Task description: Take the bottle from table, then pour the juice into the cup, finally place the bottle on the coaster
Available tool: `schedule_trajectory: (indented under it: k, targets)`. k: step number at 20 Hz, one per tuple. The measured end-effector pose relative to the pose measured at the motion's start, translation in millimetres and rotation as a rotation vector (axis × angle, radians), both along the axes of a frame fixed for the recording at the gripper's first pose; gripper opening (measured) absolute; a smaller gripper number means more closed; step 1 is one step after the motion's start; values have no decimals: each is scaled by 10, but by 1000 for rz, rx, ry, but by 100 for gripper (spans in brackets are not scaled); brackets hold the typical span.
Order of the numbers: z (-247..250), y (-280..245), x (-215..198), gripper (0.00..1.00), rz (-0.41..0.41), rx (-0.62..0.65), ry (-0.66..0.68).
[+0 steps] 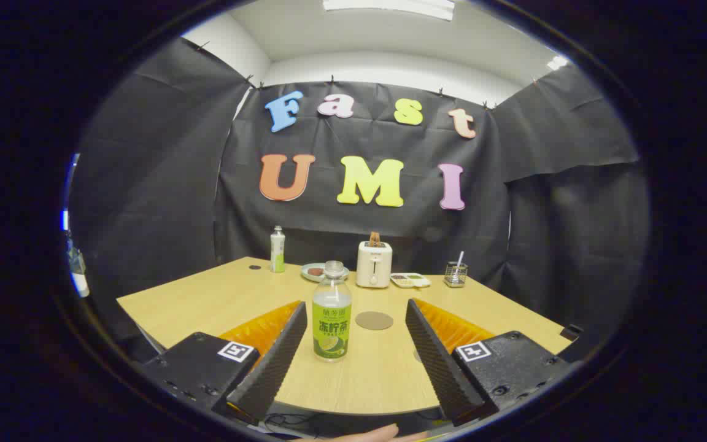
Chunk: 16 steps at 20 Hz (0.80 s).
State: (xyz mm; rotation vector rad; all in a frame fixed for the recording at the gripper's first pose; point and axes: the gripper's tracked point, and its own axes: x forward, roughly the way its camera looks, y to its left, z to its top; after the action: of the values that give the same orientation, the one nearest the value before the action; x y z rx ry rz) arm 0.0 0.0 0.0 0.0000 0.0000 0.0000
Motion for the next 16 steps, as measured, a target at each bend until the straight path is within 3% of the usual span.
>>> schedule_trajectory:
  k: [16]
  targets:
    - [-206,195,371,100,4,11,-5]
